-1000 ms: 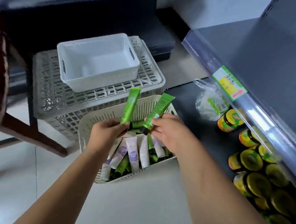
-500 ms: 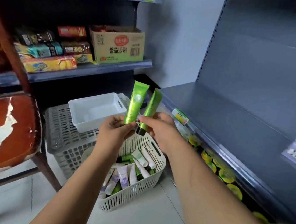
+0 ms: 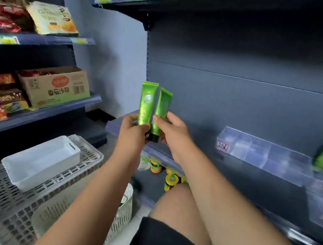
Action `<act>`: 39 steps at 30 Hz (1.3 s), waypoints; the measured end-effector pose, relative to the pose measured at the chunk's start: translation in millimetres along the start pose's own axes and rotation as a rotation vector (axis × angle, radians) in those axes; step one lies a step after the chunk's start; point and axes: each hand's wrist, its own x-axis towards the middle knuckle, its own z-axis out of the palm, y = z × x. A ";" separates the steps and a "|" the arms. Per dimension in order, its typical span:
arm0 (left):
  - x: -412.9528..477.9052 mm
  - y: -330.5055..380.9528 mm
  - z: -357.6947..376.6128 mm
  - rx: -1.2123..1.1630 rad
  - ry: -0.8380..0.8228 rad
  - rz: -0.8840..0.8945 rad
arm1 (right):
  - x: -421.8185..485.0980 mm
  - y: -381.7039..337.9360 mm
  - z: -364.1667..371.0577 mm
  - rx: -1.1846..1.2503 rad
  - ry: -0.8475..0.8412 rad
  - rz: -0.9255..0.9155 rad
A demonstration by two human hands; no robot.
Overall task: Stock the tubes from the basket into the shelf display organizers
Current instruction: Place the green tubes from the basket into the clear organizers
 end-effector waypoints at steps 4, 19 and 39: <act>-2.3 -18.8 80.9 0.014 -0.184 -0.080 | -10.7 -23.4 -80.2 -0.026 0.136 -0.063; -81.2 -130.7 308.5 -0.103 -0.745 -0.066 | -95.1 -48.5 -354.1 -0.201 0.721 -0.140; -91.6 -165.6 426.6 0.108 -1.010 0.064 | -110.9 -52.3 -533.0 -0.470 1.024 -0.107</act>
